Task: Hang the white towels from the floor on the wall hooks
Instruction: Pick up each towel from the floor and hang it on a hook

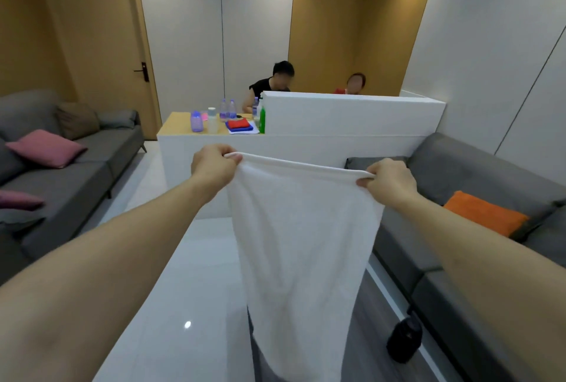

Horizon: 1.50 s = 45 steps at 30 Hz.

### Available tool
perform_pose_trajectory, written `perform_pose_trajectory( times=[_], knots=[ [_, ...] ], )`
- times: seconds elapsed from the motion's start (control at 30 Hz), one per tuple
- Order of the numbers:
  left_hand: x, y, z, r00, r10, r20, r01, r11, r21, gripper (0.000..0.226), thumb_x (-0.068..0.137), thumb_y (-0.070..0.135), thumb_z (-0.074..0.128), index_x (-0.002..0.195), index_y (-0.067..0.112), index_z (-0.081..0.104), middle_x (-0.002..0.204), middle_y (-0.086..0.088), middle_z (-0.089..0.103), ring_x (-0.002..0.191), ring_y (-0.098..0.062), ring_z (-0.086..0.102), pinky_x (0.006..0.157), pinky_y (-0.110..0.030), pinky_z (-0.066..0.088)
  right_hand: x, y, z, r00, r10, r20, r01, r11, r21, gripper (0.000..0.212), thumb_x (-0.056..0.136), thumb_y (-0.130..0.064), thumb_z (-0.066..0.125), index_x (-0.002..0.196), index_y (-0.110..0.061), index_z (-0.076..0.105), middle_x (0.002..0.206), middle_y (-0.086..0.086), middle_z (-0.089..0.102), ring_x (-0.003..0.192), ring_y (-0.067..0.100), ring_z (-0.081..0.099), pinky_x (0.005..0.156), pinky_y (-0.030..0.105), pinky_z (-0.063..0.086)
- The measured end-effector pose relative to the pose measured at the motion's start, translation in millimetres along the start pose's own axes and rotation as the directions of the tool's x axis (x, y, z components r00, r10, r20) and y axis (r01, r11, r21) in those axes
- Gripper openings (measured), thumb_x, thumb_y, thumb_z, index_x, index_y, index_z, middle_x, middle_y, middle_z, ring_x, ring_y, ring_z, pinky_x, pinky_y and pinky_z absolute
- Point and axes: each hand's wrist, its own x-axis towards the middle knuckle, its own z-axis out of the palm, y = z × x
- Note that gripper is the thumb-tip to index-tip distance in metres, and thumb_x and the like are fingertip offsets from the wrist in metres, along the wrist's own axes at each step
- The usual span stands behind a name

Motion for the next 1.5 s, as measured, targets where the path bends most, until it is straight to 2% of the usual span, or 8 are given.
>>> perform_pose_trajectory(
  times=[0.1,0.3,0.57,0.9,1.1,1.2,1.33,1.5],
  knots=[
    [29.9,15.1,2.4,0.998,0.049,-0.047,-0.049,0.999,-0.004,0.015,0.091,0.033,0.062,0.09,0.022,0.072,0.095,-0.002,0.068,0.093,-0.024,0.06,0.085,-0.036,0.052,33.1,-5.3,-7.5,0.994,-0.019,-0.104,0.029,0.995,0.1,0.016,0.093,-0.024,0.062,0.089,-0.015,0.075,0.087,0.011,0.07,0.084,0.031,0.061,0.079,0.04,0.055],
    [41.9,22.7,21.2,0.992,0.095,-0.08,-0.097,0.995,-0.027,0.015,0.092,0.032,0.064,0.098,0.022,0.074,0.096,0.001,0.068,0.092,-0.02,0.059,0.083,-0.033,0.051,50.9,19.1,5.2,0.966,-0.065,-0.25,0.114,0.976,0.186,0.017,0.092,-0.013,0.06,0.095,-0.014,0.076,0.089,0.011,0.073,0.087,0.031,0.064,0.074,0.03,0.046],
    [-49.0,-39.1,81.6,0.999,-0.036,0.006,0.036,0.996,0.08,0.012,0.089,0.032,0.065,0.08,0.027,0.071,0.078,0.008,0.067,0.081,-0.017,0.061,0.07,-0.025,0.041,-16.7,101.9,73.3,0.992,-0.096,-0.082,0.112,0.968,0.223,0.032,0.083,0.002,0.056,0.097,-0.016,0.079,0.096,0.004,0.076,0.091,0.023,0.067,0.072,0.021,0.039],
    [-268.2,-95.6,159.6,0.962,-0.267,0.051,0.245,0.935,0.258,0.012,0.092,0.031,0.065,0.09,0.028,0.076,0.082,0.006,0.067,0.081,-0.017,0.06,0.067,-0.025,0.042,-156.9,253.4,142.2,0.977,-0.085,0.198,0.033,0.967,0.252,0.036,0.085,0.002,0.054,0.1,-0.021,0.078,0.099,0.004,0.075,0.094,0.027,0.065,0.081,0.033,0.051],
    [-394.4,-108.8,181.2,0.914,-0.387,0.125,0.322,0.877,0.358,0.015,0.093,0.028,0.061,0.091,0.026,0.076,0.079,0.008,0.065,0.077,-0.015,0.06,0.068,-0.027,0.047,-250.9,330.6,160.0,0.906,-0.084,0.415,-0.007,0.977,0.213,0.036,0.085,0.001,0.054,0.099,-0.023,0.077,0.088,0.004,0.072,0.076,0.021,0.061,0.063,0.032,0.051],
    [-444.7,-117.2,180.9,0.891,-0.422,0.168,0.327,0.853,0.407,0.016,0.093,0.028,0.06,0.09,0.026,0.075,0.076,0.011,0.063,0.076,-0.013,0.06,0.066,-0.025,0.047,-297.7,355.3,165.1,0.867,-0.074,0.493,-0.019,0.984,0.179,0.03,0.086,-0.005,0.057,0.097,-0.025,0.077,0.092,0.002,0.073,0.078,0.018,0.062,0.068,0.032,0.053],
    [-506.7,-127.2,173.0,0.85,-0.462,0.253,0.306,0.824,0.477,0.016,0.091,0.029,0.06,0.088,0.023,0.074,0.083,0.005,0.068,0.079,-0.015,0.059,0.066,-0.025,0.043,-359.5,377.0,158.8,0.761,-0.02,0.648,-0.035,0.997,0.073,0.019,0.086,-0.014,0.06,0.093,-0.023,0.075,0.094,0.003,0.071,0.086,0.021,0.065,0.074,0.034,0.055],
    [-581.9,-143.7,148.6,0.763,-0.515,0.391,0.27,0.803,0.531,0.012,0.087,0.03,0.063,0.083,0.023,0.073,0.082,0.004,0.066,0.08,-0.015,0.06,0.066,-0.026,0.045,-439.0,388.4,142.2,0.606,0.062,0.793,-0.054,0.998,-0.037,0.008,0.087,-0.015,0.063,0.087,-0.021,0.068,0.089,0.002,0.067,0.071,0.017,0.065,0.051,0.024,0.053]
  ],
)
